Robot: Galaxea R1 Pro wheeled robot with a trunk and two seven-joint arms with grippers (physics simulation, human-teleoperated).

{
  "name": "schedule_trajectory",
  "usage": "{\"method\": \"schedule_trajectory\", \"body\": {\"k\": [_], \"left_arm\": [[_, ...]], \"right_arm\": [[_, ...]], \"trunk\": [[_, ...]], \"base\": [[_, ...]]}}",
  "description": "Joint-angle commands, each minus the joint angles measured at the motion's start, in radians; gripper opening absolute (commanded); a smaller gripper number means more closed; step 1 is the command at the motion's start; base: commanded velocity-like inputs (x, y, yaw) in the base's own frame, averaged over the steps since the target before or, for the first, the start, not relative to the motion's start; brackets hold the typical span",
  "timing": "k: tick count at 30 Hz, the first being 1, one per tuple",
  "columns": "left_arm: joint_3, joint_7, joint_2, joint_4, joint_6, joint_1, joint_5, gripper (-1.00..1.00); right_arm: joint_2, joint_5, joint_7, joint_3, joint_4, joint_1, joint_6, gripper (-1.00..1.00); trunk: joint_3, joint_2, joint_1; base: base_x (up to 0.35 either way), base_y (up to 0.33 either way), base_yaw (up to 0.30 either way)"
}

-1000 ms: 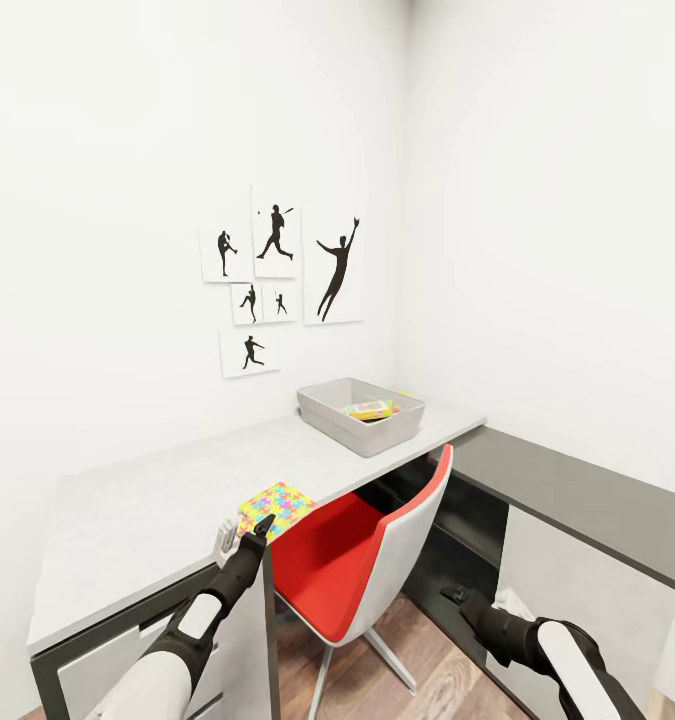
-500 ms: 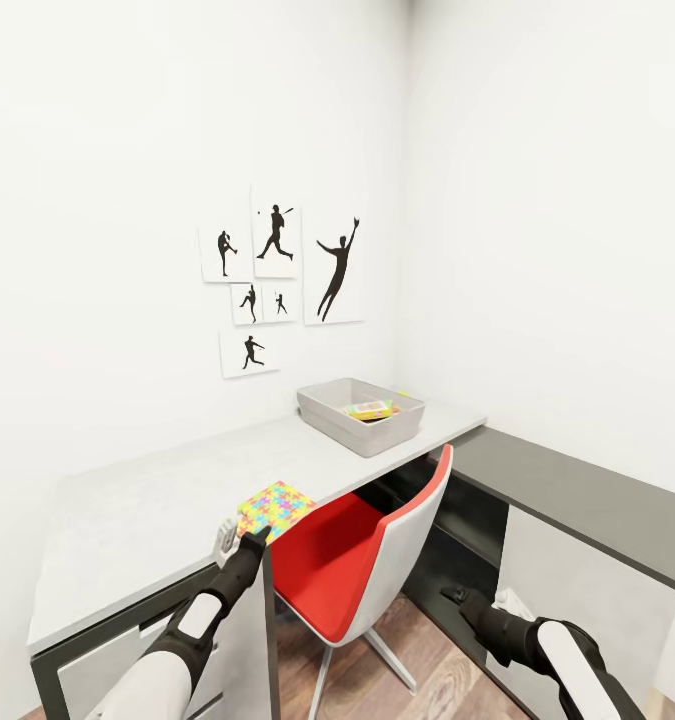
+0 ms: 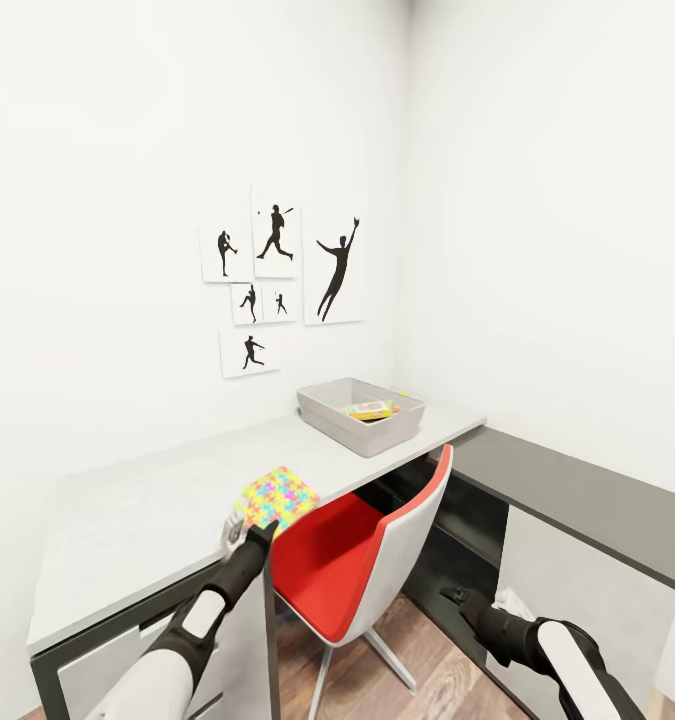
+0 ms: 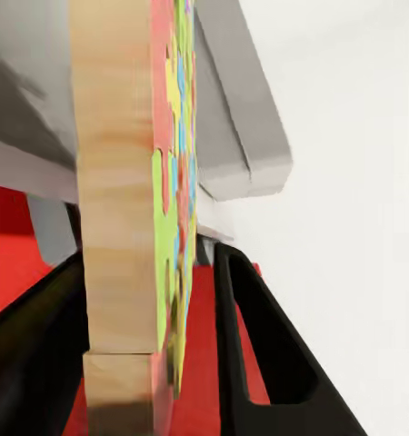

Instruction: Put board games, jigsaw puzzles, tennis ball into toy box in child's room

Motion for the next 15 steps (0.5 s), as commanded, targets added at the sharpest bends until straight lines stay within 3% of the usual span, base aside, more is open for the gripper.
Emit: {"method": "schedule_trajectory", "body": {"k": [1, 6, 15], "left_arm": [[-0.013, -0.025, -0.001, -0.001, 0.010, -0.001, 0.004, -1.00], [-0.036, -0.052, -0.001, -0.004, 0.016, -0.001, 0.004, -1.00], [-0.039, -0.099, -0.001, -0.006, 0.035, -0.001, 0.004, -1.00]], "right_arm": [[0.000, -0.011, -0.009, -0.001, -0.001, -0.001, 0.003, 1.00], [0.000, -0.010, -0.009, -0.001, -0.001, -0.001, 0.003, 1.00], [-0.002, -0.010, -0.009, -0.001, -0.001, -0.001, 0.003, 1.00]], "trunk": [[-0.001, -0.001, 0.000], [-0.001, -0.001, 0.000], [-0.001, -0.001, 0.000]], "base": [[0.000, 0.000, 0.000], [0.000, 0.000, 0.000], [0.000, 0.000, 0.000]]}}
